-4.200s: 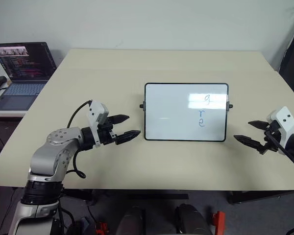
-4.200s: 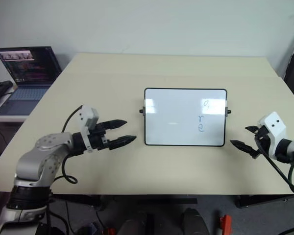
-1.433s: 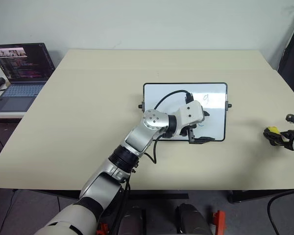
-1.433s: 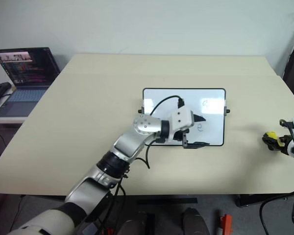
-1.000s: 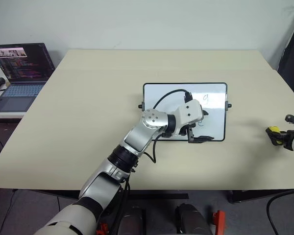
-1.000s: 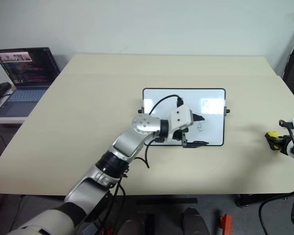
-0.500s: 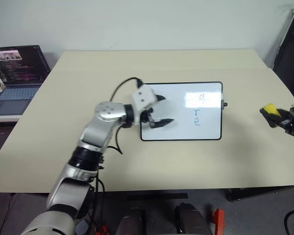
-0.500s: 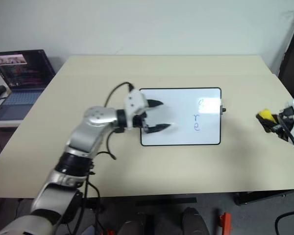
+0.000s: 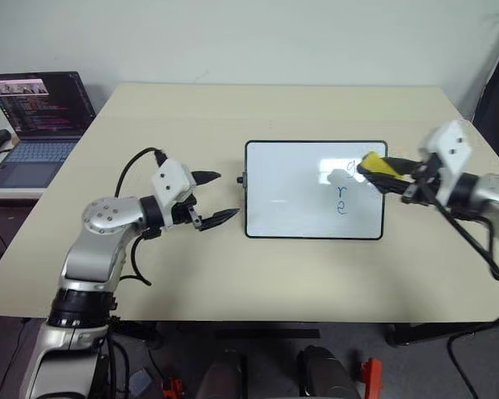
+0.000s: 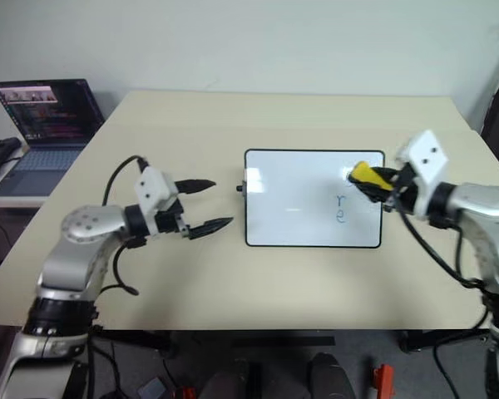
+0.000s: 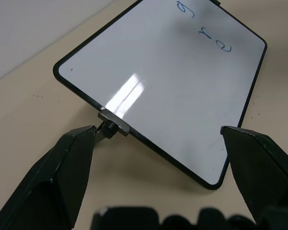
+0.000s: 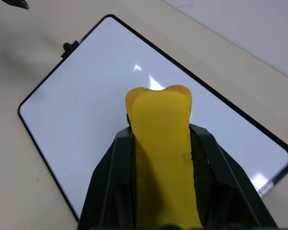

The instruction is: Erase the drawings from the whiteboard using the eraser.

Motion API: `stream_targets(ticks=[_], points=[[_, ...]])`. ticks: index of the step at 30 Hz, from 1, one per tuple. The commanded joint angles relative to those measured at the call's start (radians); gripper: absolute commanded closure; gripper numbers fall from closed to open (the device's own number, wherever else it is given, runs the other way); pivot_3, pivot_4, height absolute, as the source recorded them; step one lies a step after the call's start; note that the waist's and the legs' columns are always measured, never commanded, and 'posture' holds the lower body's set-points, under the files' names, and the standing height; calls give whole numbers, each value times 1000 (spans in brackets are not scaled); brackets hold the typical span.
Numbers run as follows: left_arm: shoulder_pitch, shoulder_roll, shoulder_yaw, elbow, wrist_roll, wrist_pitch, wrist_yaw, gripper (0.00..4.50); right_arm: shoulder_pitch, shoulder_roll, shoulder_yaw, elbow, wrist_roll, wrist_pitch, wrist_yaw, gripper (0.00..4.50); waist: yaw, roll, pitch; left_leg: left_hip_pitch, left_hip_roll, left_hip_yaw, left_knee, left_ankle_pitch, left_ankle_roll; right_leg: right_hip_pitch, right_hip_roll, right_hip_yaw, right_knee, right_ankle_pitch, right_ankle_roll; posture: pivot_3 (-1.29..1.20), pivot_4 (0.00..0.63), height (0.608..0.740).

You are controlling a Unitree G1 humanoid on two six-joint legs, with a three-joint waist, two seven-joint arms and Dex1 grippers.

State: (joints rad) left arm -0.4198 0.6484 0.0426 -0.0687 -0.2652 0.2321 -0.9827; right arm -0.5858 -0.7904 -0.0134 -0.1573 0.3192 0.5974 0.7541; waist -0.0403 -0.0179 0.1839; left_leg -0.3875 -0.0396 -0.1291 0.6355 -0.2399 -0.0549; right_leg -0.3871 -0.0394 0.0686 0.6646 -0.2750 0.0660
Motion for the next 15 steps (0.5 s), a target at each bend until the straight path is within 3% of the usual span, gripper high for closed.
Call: stream_targets(ticks=[1,9,15], points=[[-3,3,9,-32,5,-19,29,0,-80,49,59,104,-121,-114,-66,3399,1,0,0,0,0,0,0,0,0,0,0,0,0,0,0,0,150,740],[1,0,1,-47,2,0,64,0,-163,143,91,369,-264,-335,-147,3399,5,0,0,-5,-1,-1,0,0,0,-3,0,-1,0,0,0,0,150,740],[5,6,3,-49,3,4,71,0,-169,138,113,451,-309,-383,-99,3401,5,0,0,-4,0,-1,0,0,0,-3,0,-1,0,0,0,0,150,740]])
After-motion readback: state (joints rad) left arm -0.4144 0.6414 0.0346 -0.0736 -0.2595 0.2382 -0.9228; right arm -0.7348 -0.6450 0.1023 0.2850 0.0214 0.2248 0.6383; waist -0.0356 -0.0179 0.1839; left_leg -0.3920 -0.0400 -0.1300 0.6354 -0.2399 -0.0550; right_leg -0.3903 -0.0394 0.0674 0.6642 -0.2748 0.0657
